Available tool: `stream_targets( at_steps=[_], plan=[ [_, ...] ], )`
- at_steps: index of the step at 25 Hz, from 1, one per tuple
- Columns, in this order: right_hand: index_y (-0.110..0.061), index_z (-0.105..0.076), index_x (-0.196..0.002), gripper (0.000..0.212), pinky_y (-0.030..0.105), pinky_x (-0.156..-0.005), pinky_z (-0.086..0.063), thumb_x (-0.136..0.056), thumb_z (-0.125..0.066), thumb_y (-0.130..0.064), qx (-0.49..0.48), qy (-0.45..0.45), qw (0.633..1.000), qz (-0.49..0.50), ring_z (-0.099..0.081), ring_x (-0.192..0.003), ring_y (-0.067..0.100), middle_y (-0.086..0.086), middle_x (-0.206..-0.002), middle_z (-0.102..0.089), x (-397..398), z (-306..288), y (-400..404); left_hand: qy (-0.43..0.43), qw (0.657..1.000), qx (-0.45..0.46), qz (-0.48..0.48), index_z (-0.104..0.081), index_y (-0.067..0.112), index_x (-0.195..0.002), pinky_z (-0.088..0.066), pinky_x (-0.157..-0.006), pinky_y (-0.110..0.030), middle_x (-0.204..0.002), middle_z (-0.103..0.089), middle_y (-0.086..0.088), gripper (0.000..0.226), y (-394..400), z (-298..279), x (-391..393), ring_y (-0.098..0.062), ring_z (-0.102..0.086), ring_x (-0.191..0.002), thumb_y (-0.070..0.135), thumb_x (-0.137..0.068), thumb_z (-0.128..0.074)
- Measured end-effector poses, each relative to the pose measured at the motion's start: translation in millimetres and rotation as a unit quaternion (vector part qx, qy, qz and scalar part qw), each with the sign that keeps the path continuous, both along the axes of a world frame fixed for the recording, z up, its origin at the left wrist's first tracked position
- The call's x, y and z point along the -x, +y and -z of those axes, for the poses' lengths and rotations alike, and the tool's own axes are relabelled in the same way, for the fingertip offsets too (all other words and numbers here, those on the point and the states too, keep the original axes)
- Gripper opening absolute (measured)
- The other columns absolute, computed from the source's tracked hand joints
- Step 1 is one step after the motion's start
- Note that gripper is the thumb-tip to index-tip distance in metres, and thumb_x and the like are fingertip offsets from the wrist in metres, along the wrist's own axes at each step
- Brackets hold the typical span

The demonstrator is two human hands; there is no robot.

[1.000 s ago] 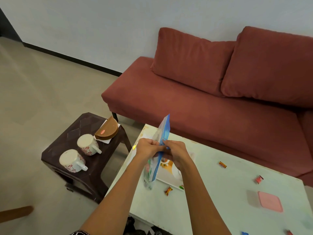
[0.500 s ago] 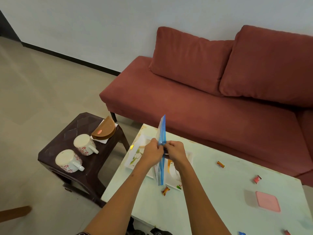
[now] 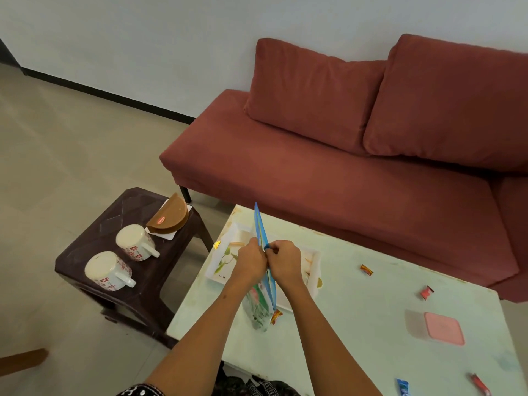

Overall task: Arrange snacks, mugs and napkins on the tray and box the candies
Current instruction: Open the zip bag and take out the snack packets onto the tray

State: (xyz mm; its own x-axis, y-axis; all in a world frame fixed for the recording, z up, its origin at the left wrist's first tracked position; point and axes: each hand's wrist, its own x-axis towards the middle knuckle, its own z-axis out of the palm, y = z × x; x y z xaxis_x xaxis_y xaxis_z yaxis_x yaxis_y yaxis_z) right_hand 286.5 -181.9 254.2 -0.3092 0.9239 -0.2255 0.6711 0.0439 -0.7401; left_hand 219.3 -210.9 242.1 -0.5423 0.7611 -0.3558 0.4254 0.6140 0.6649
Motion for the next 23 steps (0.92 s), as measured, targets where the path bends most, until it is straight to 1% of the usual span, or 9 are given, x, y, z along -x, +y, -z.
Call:
stream_targets(
  at_steps=[3,5,10,12,14,17,19,21,23],
  plan=[
    [0.000,-0.071,-0.088,0.023,0.016,-0.054,-0.034,-0.088,-0.050,-0.009,-0.016,-0.032,0.999,0.019,-0.057,-0.071,0.021,0.015,-0.090,-0.072,5.5,0.4,-4.8,0.033,0.999,0.022,0.003,-0.048,0.007,-0.109,-0.048,-0.075,-0.032,-0.112,-0.061,-0.015,0.022,-2.0,0.2,-1.9,-0.020,-0.053,-0.083,0.022,-0.097,-0.037],
    [-0.001,-0.069,-0.092,0.024,0.014,-0.049,-0.027,-0.091,-0.048,-0.012,-0.020,-0.055,0.998,0.026,-0.050,-0.070,0.016,0.013,-0.094,-0.070,8.7,-0.9,-7.0,0.050,0.998,0.034,0.002,-0.047,0.009,-0.113,-0.049,-0.079,-0.030,-0.115,-0.061,-0.014,0.023,-4.6,-3.7,-3.8,-0.020,-0.056,-0.087,0.024,-0.097,-0.040],
    [0.000,-0.060,-0.102,0.022,0.033,-0.069,-0.039,-0.092,-0.042,-0.007,-0.040,-0.137,0.984,0.106,-0.058,-0.088,0.030,0.016,-0.102,-0.063,-23.0,0.4,15.2,0.118,0.990,0.054,-0.057,-0.045,0.003,-0.114,-0.050,-0.082,-0.038,-0.115,-0.059,-0.019,0.027,-14.4,-17.1,25.6,-0.034,-0.058,-0.107,0.011,-0.089,-0.053],
    [-0.007,-0.051,-0.101,0.018,0.031,-0.063,-0.035,-0.090,-0.039,0.001,-0.055,-0.118,0.984,0.119,-0.054,-0.081,0.031,0.014,-0.091,-0.059,-34.6,0.2,20.4,0.146,0.986,0.059,-0.048,-0.048,0.004,-0.110,-0.052,-0.080,-0.038,-0.114,-0.056,-0.018,0.025,-20.0,-17.0,36.1,-0.034,-0.058,-0.105,0.008,-0.087,-0.057],
    [-0.010,-0.045,-0.092,0.022,0.030,-0.057,-0.031,-0.084,-0.036,0.008,-0.095,-0.121,0.986,0.071,-0.049,-0.075,0.030,0.014,-0.088,-0.053,-36.3,-1.2,18.1,0.168,0.985,0.031,0.004,-0.049,0.006,-0.105,-0.054,-0.077,-0.037,-0.109,-0.058,-0.015,0.025,-24.0,-14.3,36.3,-0.031,-0.060,-0.101,0.007,-0.083,-0.063],
    [-0.003,-0.065,-0.096,0.026,0.029,-0.063,-0.037,-0.083,-0.045,0.009,-0.115,-0.160,0.980,0.010,-0.055,-0.090,0.032,0.015,-0.106,-0.050,-38.5,5.9,20.4,0.187,0.979,0.002,0.081,-0.058,0.008,-0.094,-0.053,-0.074,-0.033,-0.105,-0.062,-0.012,0.013,-27.2,-12.8,30.7,-0.028,-0.060,-0.098,0.002,-0.083,-0.059],
    [-0.005,-0.063,-0.114,0.031,0.034,-0.073,-0.046,-0.087,-0.050,0.004,-0.094,-0.193,0.976,0.037,-0.056,-0.100,0.032,0.015,-0.116,-0.048,-46.1,8.3,26.8,0.191,0.977,-0.003,0.096,-0.062,0.010,-0.106,-0.048,-0.081,-0.031,-0.114,-0.062,-0.010,0.024,-27.9,-14.2,32.0,-0.026,-0.059,-0.103,0.001,-0.085,-0.056],
    [-0.004,-0.058,-0.116,0.029,0.037,-0.080,-0.049,-0.088,-0.054,-0.003,-0.058,-0.228,0.967,0.093,-0.056,-0.102,0.031,0.015,-0.118,-0.048,-55.7,9.4,31.6,0.201,0.974,-0.016,0.099,-0.056,0.010,-0.123,-0.045,-0.093,-0.032,-0.125,-0.060,-0.009,0.037,-29.3,-15.9,35.2,-0.025,-0.056,-0.112,0.005,-0.087,-0.056],
    [-0.004,-0.056,-0.115,0.029,0.036,-0.085,-0.049,-0.086,-0.058,-0.007,-0.028,-0.251,0.962,0.108,-0.054,-0.106,0.029,0.013,-0.120,-0.050,-58.3,11.0,30.1,0.186,0.977,-0.038,0.096,-0.055,0.007,-0.125,-0.043,-0.098,-0.034,-0.128,-0.060,-0.011,0.039,-30.1,-19.5,34.8,-0.027,-0.055,-0.116,0.003,-0.086,-0.056]
  ],
)
